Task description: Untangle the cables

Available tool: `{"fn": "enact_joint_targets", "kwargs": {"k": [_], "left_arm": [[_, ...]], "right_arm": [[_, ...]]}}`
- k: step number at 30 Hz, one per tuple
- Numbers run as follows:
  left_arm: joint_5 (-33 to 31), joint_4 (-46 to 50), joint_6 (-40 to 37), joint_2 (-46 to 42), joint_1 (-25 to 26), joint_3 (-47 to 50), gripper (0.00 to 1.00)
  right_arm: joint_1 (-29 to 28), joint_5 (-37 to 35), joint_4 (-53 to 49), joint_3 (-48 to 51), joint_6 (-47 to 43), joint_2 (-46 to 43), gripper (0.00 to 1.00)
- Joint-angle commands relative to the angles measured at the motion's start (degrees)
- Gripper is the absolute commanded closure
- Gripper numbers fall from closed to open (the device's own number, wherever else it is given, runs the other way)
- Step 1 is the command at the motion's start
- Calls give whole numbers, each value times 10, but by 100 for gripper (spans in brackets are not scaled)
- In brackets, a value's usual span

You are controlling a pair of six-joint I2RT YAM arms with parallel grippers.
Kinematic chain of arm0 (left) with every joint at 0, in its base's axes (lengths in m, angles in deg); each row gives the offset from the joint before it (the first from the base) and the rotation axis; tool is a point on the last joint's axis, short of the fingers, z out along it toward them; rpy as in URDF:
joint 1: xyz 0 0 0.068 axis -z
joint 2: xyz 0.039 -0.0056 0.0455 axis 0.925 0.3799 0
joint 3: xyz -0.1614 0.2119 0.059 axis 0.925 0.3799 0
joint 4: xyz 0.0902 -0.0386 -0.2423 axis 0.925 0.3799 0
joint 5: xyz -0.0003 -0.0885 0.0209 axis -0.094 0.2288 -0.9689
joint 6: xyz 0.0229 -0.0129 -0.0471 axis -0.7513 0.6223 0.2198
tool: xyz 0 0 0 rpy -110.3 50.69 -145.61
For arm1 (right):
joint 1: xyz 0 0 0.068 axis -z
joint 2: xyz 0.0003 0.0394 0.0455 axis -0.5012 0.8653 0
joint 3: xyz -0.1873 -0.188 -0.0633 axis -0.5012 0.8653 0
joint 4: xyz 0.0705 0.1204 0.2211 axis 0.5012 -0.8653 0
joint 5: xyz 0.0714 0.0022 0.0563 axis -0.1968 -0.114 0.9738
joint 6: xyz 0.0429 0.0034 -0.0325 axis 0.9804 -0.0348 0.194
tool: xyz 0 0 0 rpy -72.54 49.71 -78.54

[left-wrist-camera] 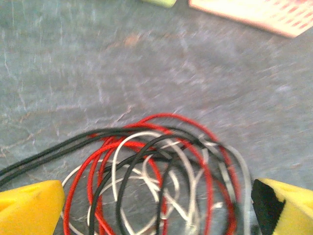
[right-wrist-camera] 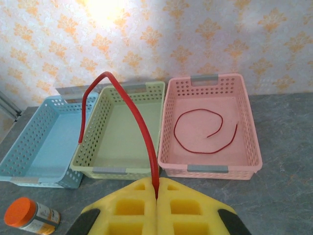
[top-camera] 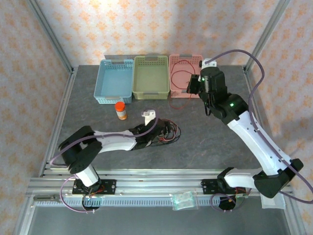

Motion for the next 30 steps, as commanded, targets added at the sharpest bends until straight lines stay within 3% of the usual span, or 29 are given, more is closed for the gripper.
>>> {"fn": "enact_joint_targets", "kwargs": {"k": [1, 14, 22, 30], "left_arm": [[-3, -37, -22, -52, 6, 24, 1], [19, -87, -69, -185, -23, 64, 0], [82, -57, -105, -158, -93, -5, 1], [124, -15, -161, -91, -125, -100, 1]], "right_arm": [[3, -33, -11, -39, 19, 6, 100], [8, -100, -26, -152, -3, 74, 100], [68, -67, -9, -204, 6, 164, 100], [124, -22, 17, -253, 31, 265, 100]]}}
